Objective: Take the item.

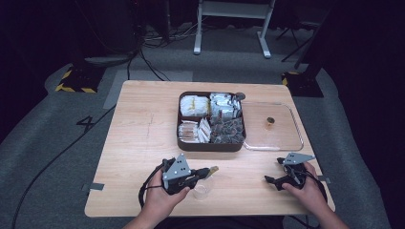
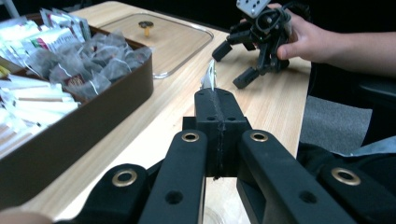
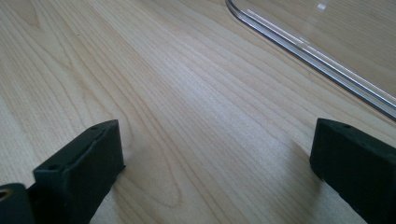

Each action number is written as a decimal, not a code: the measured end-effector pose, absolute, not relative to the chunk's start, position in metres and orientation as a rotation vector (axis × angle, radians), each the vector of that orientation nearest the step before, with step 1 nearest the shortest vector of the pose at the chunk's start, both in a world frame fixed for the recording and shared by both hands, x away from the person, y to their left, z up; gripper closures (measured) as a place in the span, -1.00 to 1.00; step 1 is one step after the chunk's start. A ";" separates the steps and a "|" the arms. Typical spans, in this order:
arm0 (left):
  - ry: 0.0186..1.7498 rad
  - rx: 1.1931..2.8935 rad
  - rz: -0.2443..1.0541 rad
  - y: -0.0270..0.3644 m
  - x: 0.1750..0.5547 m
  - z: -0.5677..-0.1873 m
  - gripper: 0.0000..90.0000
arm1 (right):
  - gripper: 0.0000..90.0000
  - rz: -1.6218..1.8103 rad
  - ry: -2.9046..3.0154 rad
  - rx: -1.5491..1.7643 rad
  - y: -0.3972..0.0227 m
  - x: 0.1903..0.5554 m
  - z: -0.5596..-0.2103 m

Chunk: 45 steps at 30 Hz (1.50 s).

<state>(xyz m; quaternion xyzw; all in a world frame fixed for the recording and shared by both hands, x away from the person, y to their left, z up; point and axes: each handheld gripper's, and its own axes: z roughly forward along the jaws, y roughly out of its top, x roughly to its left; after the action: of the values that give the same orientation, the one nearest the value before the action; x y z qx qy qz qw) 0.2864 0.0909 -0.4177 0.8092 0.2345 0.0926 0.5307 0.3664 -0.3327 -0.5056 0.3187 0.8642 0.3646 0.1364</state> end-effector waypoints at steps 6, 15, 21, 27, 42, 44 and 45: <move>0.568 1.941 0.206 0.092 0.285 -0.424 1.00 | -0.94 1.055 2.502 0.923 -0.333 0.366 -0.506; 0.568 1.955 0.187 0.093 0.285 -0.426 0.99 | -0.94 1.056 2.502 0.923 -0.333 0.366 -0.506; 0.578 1.970 0.171 0.094 0.284 -0.430 0.88 | -0.94 1.056 2.502 0.923 -0.333 0.366 -0.506; 0.586 1.973 0.160 0.094 0.283 -0.430 0.61 | -0.94 1.056 2.502 0.923 -0.333 0.366 -0.506; 0.619 2.025 0.284 0.104 0.290 -0.411 0.03 | -0.94 1.055 2.502 0.923 -0.333 0.366 -0.506; 0.640 2.027 0.288 0.107 0.291 -0.409 -0.03 | -0.94 1.054 2.500 0.921 -0.333 0.366 -0.506; 0.653 2.030 0.290 0.110 0.292 -0.409 -0.05 | -0.94 1.055 2.501 0.922 -0.333 0.366 -0.506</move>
<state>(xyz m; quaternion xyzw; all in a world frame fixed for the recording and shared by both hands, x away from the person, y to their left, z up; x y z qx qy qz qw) 0.2916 0.1101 -0.4085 0.8300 0.2672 0.1185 0.4750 0.3660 -0.3326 -0.5056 0.3187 0.8642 0.3644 0.1370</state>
